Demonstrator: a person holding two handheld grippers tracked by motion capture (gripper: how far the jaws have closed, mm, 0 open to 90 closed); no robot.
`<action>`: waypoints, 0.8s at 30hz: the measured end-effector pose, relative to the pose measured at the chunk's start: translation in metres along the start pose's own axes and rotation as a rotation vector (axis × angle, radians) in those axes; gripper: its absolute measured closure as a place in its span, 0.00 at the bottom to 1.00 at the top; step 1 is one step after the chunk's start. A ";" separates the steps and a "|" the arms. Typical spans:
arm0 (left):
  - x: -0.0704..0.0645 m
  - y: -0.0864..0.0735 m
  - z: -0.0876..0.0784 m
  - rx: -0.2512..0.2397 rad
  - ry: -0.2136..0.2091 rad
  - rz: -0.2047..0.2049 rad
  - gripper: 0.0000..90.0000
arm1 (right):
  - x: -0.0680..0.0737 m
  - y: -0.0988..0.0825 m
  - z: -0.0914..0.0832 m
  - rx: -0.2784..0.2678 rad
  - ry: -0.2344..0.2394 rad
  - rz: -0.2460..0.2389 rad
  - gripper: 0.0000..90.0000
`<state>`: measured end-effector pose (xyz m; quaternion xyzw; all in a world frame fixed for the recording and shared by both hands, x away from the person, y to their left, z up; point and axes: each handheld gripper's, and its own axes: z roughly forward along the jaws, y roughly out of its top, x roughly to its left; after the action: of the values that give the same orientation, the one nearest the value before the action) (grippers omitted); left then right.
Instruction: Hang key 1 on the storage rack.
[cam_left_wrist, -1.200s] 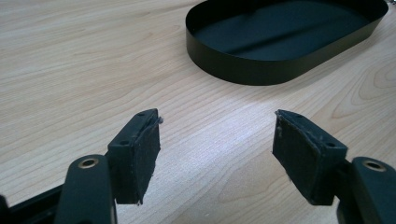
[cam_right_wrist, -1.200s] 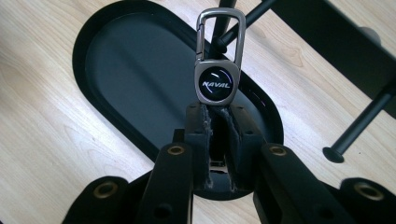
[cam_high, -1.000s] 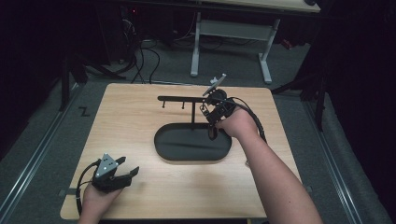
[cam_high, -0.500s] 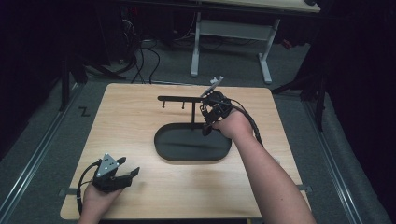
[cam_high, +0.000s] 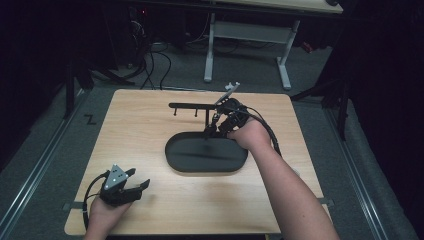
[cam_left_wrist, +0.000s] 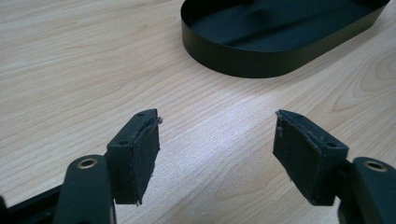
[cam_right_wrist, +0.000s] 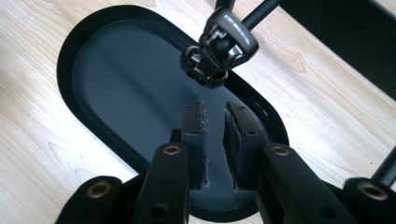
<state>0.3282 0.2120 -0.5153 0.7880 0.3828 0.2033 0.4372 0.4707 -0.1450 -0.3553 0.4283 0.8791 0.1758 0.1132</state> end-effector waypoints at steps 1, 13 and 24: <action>0.000 0.000 0.000 0.001 0.000 0.002 0.36 | 0.000 -0.001 0.000 -0.003 0.002 -0.006 0.86; -0.001 0.000 0.001 0.011 0.002 0.011 0.35 | 0.011 -0.028 -0.008 -0.016 0.016 -0.020 0.79; -0.002 0.000 0.003 0.016 0.001 0.009 0.35 | 0.008 -0.072 -0.018 -0.048 0.010 -0.007 0.73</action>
<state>0.3284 0.2088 -0.5168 0.7931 0.3811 0.2026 0.4297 0.4083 -0.1839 -0.3681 0.4216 0.8767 0.1984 0.1197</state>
